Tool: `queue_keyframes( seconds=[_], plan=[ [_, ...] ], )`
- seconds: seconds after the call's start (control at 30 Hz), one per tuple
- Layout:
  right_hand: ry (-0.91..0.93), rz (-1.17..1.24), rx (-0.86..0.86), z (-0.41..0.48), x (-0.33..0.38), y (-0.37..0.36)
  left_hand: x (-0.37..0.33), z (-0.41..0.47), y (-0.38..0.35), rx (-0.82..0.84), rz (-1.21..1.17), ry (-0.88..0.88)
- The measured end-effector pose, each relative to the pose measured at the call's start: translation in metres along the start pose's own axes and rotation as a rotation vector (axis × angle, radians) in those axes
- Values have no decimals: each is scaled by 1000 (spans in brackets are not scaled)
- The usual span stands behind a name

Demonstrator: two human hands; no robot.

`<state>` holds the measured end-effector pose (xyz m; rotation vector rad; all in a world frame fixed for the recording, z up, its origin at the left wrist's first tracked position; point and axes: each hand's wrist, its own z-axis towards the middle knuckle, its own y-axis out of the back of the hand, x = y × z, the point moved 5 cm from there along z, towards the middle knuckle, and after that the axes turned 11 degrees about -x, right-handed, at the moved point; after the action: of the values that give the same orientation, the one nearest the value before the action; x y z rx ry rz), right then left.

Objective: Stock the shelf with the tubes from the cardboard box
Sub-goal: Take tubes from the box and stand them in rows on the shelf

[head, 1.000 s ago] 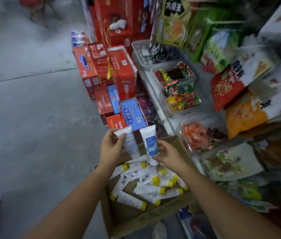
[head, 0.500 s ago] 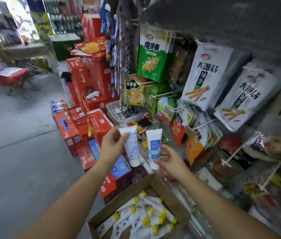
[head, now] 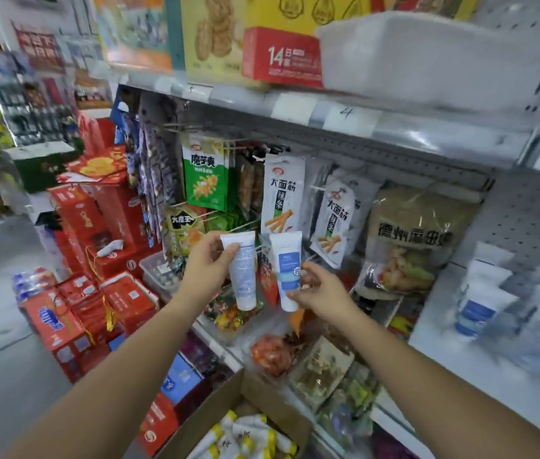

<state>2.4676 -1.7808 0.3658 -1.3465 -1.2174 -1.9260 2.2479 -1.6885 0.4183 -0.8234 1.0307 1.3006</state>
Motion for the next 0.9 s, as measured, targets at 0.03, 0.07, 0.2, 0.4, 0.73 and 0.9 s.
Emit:
queue_keyframes(
  seconds=[0.03, 0.07, 0.2, 0.4, 0.73, 0.9],
  plan=[
    [20, -2, -15, -4, 5, 13, -10, 0, -6, 4, -15, -2],
    [37, -3, -31, -9, 11, 26, -19, 0, -14, 8, -38, -9],
    [62, -27, -96, -34, 29, 79, -62, -12, -51, 53, -61, -55],
    [105, -78, -188, -71, 40, 152, -125, -45, -109, 84, -49, -166],
    [31, -41, -338, -142, 14, 265, -179, -111, -198, 178, -115, -197],
    [8, -50, -415, -175, -7, 315, -200, -144, -241, 234, -140, -220]
  ],
)
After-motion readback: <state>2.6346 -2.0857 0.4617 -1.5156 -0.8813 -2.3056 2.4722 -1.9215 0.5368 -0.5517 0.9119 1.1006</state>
